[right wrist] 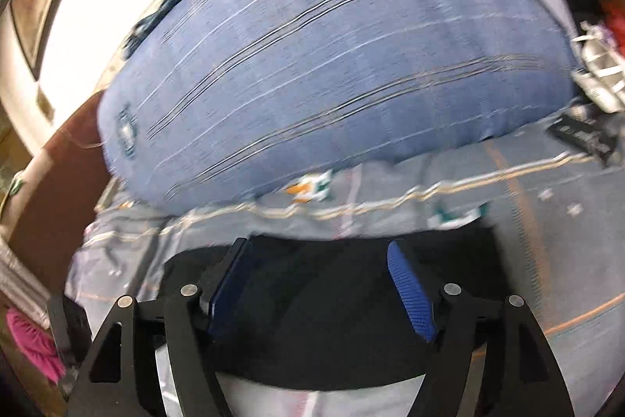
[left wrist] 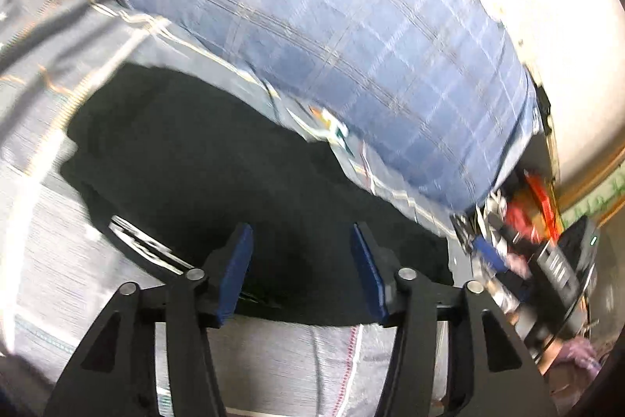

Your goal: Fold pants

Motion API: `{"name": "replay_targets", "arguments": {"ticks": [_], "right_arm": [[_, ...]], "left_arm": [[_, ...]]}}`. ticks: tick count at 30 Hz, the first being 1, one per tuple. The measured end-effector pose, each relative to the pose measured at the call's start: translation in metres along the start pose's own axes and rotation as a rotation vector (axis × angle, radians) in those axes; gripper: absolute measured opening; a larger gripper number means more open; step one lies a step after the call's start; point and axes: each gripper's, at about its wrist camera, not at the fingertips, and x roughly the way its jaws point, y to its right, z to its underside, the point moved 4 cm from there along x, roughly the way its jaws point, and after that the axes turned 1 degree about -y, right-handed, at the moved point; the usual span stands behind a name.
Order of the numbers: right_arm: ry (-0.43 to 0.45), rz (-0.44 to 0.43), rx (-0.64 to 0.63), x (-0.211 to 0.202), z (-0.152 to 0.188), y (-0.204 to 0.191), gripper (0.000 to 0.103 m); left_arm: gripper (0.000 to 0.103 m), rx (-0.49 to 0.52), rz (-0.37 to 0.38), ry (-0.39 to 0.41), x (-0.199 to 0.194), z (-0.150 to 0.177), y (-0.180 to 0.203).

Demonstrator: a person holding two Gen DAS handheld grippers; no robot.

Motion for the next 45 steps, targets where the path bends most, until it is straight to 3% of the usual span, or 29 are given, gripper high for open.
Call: {"name": "replay_targets", "arguments": {"ticks": [4,9,15,18,19,22,24,26,27,32,34,36,40,42,45], "right_arm": [[-0.138,-0.069,-0.091,0.043,0.037,-0.049,0.073],[-0.260,-0.128,-0.218,0.088,0.085,-0.096,0.072],[-0.353,-0.102,-0.366,0.125,0.124,-0.123,0.062],[-0.366,-0.064,-0.436,0.132,0.134,-0.128,0.056],[-0.366,-0.050,-0.460,0.134,0.136,-0.129,0.056],[-0.351,0.021,-0.523,0.138,0.140,-0.129,0.046],[-0.343,0.033,-0.551,0.138,0.141,-0.131,0.035],[-0.350,0.043,-0.571,0.136,0.141,-0.133,0.006],[-0.352,0.044,-0.579,0.134,0.141,-0.135,0.001],[-0.359,-0.005,-0.560,0.118,0.131,-0.136,0.001],[-0.357,-0.046,-0.548,0.105,0.121,-0.136,0.001],[-0.377,-0.083,-0.540,0.097,0.116,-0.133,0.000],[-0.463,-0.013,-0.529,0.118,0.128,-0.119,0.000],[-0.485,0.014,-0.520,0.128,0.133,-0.115,0.000],[-0.472,-0.049,-0.476,0.119,0.127,-0.115,0.000]], "left_arm": [[0.056,-0.085,-0.087,-0.026,-0.007,-0.017,-0.042],[0.054,-0.271,-0.096,-0.064,0.002,-0.020,-0.105],[0.054,-0.321,-0.053,-0.097,0.015,-0.019,-0.112],[0.052,-0.319,-0.089,-0.111,0.024,-0.024,-0.107],[0.048,-0.316,-0.116,-0.112,0.027,-0.026,-0.107],[0.034,-0.335,-0.140,-0.103,0.029,-0.034,-0.111],[0.023,-0.356,-0.146,-0.099,0.028,-0.035,-0.117],[0.021,-0.366,-0.138,-0.098,0.025,-0.033,-0.120],[0.015,-0.378,-0.123,-0.089,0.020,-0.033,-0.121],[0.005,-0.352,-0.078,0.000,-0.008,-0.036,-0.114],[0.005,-0.330,-0.097,0.013,-0.015,-0.032,-0.111],[0.005,-0.297,-0.167,-0.008,-0.011,-0.025,-0.112],[0.005,-0.322,-0.231,-0.066,0.010,-0.016,-0.129],[0.005,-0.317,-0.226,-0.038,0.005,-0.017,-0.126],[0.005,-0.281,-0.250,0.053,-0.015,-0.019,-0.116]]}}
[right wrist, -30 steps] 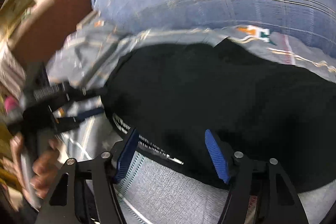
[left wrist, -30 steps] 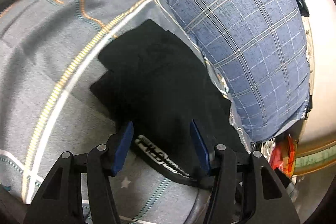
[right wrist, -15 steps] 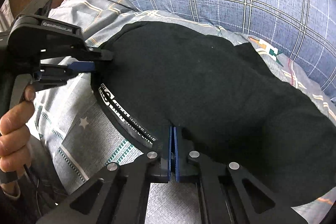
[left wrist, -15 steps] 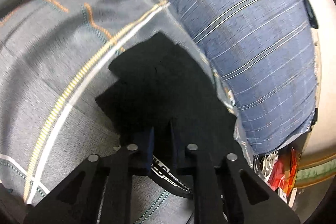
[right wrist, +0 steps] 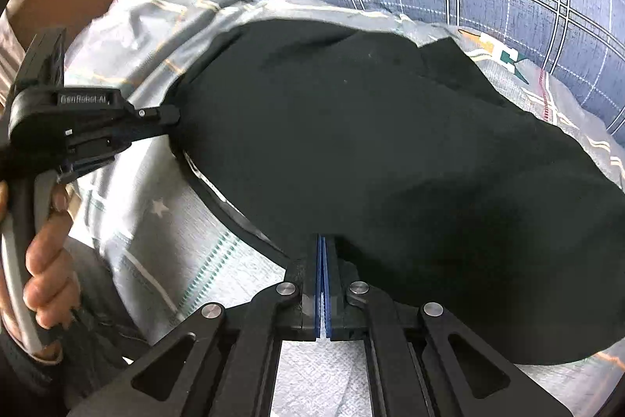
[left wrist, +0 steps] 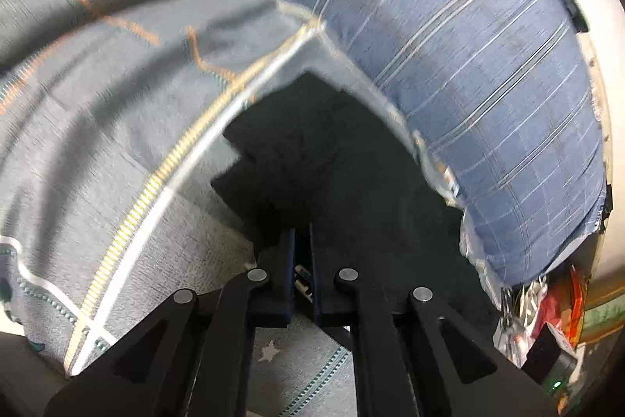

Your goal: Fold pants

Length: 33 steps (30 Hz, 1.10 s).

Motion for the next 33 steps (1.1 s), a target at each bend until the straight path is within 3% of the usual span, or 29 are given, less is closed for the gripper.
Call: {"name": "replay_targets", "arguments": {"ticks": [3,6,8,9,10,11,12,13,15,17,19,22,26,33], "right_arm": [[0.041,-0.046,0.025,-0.010,-0.001,0.003,0.005],[0.052,-0.047,0.073,-0.012,-0.003,0.011,0.014],[0.100,-0.035,0.134,-0.028,-0.006,0.024,0.040],[0.133,-0.030,0.159,-0.039,-0.008,0.031,0.046],[0.162,-0.026,0.181,-0.048,-0.009,0.038,0.060],[0.206,-0.026,0.217,-0.062,-0.009,0.048,0.071],[0.251,-0.028,0.261,-0.077,-0.010,0.061,0.075],[0.290,-0.030,0.302,-0.090,-0.009,0.074,0.081],[0.349,-0.013,0.385,-0.114,-0.003,0.104,0.083],[0.374,0.042,0.447,-0.129,0.005,0.130,0.083],[0.385,0.183,0.475,-0.141,0.014,0.152,0.083],[0.423,0.350,0.503,-0.157,0.029,0.171,0.083],[0.447,0.317,0.530,-0.162,0.040,0.174,0.083],[0.462,0.344,0.477,-0.163,0.031,0.156,0.083]], "left_arm": [[0.008,0.011,-0.078,0.030,-0.003,0.001,0.001],[0.024,0.027,-0.175,0.003,0.008,0.008,0.001],[0.025,0.071,-0.209,0.059,0.001,0.013,0.011],[0.034,0.106,-0.221,0.102,-0.006,0.016,0.019],[0.053,0.154,-0.222,0.154,-0.014,0.021,0.030],[0.063,0.203,-0.204,0.201,-0.021,0.026,0.042],[0.076,0.262,-0.178,0.249,-0.028,0.034,0.056],[0.079,0.305,-0.161,0.278,-0.032,0.040,0.065],[0.080,0.419,-0.122,0.308,-0.033,0.059,0.091],[0.080,0.533,-0.062,0.255,-0.020,0.077,0.113],[0.080,0.628,-0.032,0.208,-0.008,0.098,0.131],[0.080,0.747,-0.022,0.225,-0.004,0.123,0.148],[0.080,0.836,-0.053,0.256,0.003,0.137,0.157],[0.080,0.818,-0.043,0.259,0.008,0.136,0.161]]}}
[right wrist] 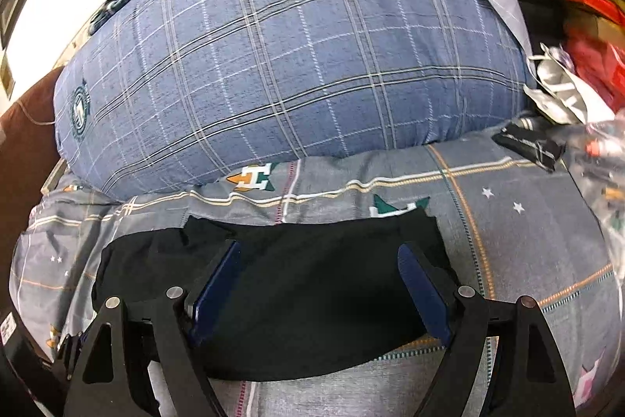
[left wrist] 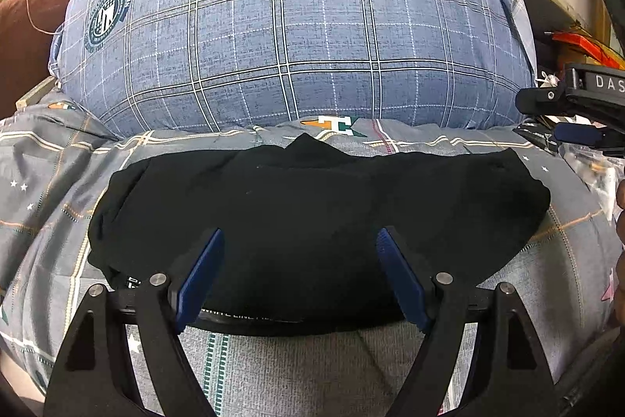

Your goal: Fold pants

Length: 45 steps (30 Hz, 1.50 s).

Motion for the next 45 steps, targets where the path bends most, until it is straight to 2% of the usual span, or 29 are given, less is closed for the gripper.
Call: {"name": "replay_targets", "arguments": {"ticks": [4,10,14,17,18,20,25,29,32,34,36,39,42,44,45], "right_arm": [[-0.002,0.001,-0.021,-0.001,0.000,-0.006,0.083],[-0.004,-0.008,-0.011,-0.004,-0.002,-0.002,0.083],[-0.001,-0.077,0.018,-0.014,-0.012,0.012,0.083],[-0.011,-0.152,0.094,-0.021,-0.024,0.046,0.083],[-0.013,-0.162,0.129,-0.020,-0.027,0.058,0.083],[-0.022,-0.155,0.220,-0.018,-0.029,0.089,0.083],[-0.068,-0.093,0.339,-0.007,-0.026,0.144,0.082],[-0.113,-0.130,0.409,0.003,-0.020,0.165,0.078],[-0.144,-0.139,0.456,0.009,-0.015,0.175,0.078],[-0.157,-0.153,0.478,0.013,-0.013,0.177,0.076],[-0.163,-0.168,0.484,0.014,-0.013,0.175,0.075],[-0.149,-0.147,0.456,0.012,-0.015,0.170,0.075],[-0.123,-0.139,0.424,0.005,-0.019,0.163,0.075],[-0.107,-0.131,0.409,0.002,-0.021,0.160,0.075],[-0.103,-0.131,0.402,0.001,-0.021,0.159,0.075]], "left_arm": [[0.080,0.001,0.025,-0.007,-0.003,0.004,0.006],[0.080,0.064,0.054,-0.012,-0.006,0.001,0.030],[0.080,0.117,0.103,-0.033,-0.004,-0.008,0.056],[0.080,0.159,0.184,-0.061,0.001,-0.017,0.088],[0.080,0.189,0.228,-0.083,0.005,-0.020,0.105],[0.080,0.254,0.269,-0.106,0.012,-0.023,0.135],[0.080,0.439,0.299,-0.120,0.029,-0.020,0.201],[0.078,0.525,0.321,-0.155,0.039,-0.012,0.235],[0.068,0.569,0.351,-0.188,0.044,-0.006,0.249],[0.055,0.592,0.364,-0.224,0.051,0.000,0.257],[0.049,0.605,0.362,-0.254,0.060,0.006,0.264],[0.047,0.590,0.357,-0.243,0.065,0.009,0.265],[0.039,0.557,0.350,-0.243,0.067,0.007,0.264],[0.029,0.539,0.359,-0.252,0.069,0.005,0.263],[0.016,0.531,0.361,-0.249,0.068,0.003,0.262]]}}
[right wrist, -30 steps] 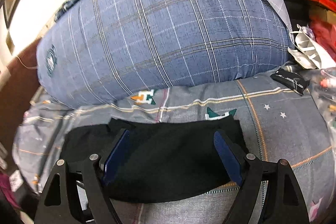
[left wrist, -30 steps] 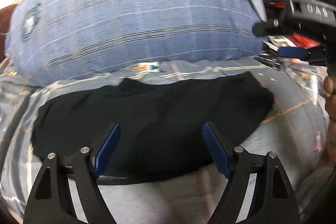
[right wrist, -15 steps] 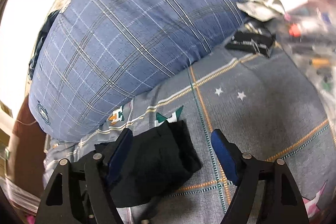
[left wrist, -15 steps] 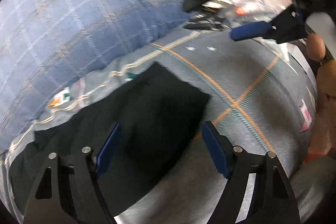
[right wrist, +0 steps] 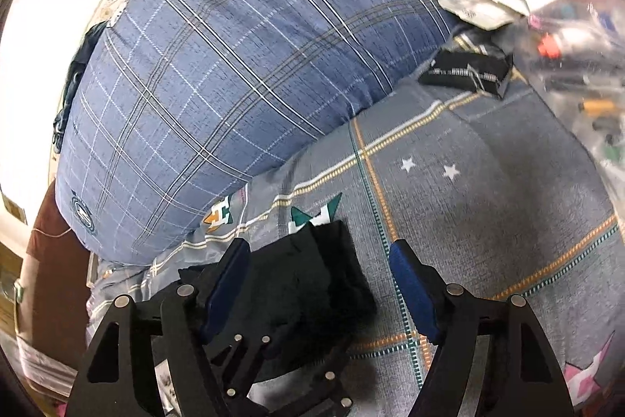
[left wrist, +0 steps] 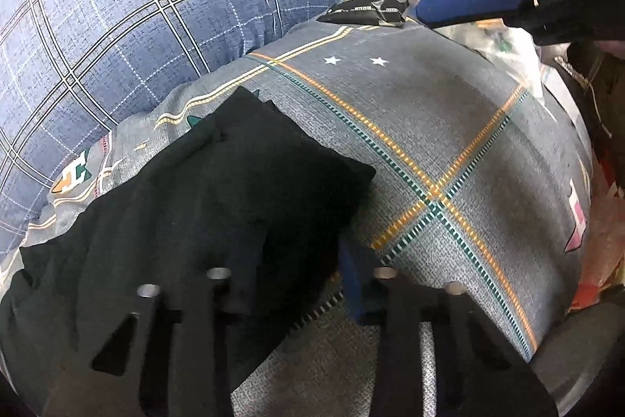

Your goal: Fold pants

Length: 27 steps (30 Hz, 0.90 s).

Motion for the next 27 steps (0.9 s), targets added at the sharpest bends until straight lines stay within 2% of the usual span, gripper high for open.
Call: {"name": "replay_targets", "arguments": {"ticks": [2,5,7,11,14,17,24,25,27], "right_arm": [[-0.004,-0.009,-0.006,0.001,0.000,-0.002,0.075],[-0.015,-0.027,-0.002,0.004,0.000,-0.001,0.075],[-0.040,-0.070,0.005,0.008,0.001,-0.001,0.076],[-0.191,-0.235,0.075,0.035,0.008,0.001,0.077],[-0.302,-0.266,0.131,0.063,0.017,0.002,0.077],[-0.357,-0.268,0.149,0.080,0.023,0.001,0.077],[-0.388,-0.271,0.172,0.101,0.022,-0.004,0.076],[-0.387,-0.265,0.169,0.103,0.022,-0.006,0.072],[-0.385,-0.230,0.141,0.103,0.022,-0.008,0.045]], "left_arm": [[0.009,-0.030,-0.007,0.016,-0.004,-0.004,-0.006],[0.008,-0.106,0.016,0.057,-0.016,-0.007,-0.019],[0.007,-0.177,0.040,0.075,-0.023,-0.008,-0.031],[0.007,-0.316,0.113,0.089,-0.034,-0.001,-0.056],[0.007,-0.391,0.161,0.095,-0.037,0.004,-0.068],[0.007,-0.413,0.187,0.098,-0.038,0.007,-0.071],[0.007,-0.391,0.210,0.106,-0.042,0.005,-0.058],[0.007,-0.388,0.209,0.106,-0.043,0.005,-0.056],[0.007,-0.383,0.213,0.102,-0.041,0.004,-0.053]]}}
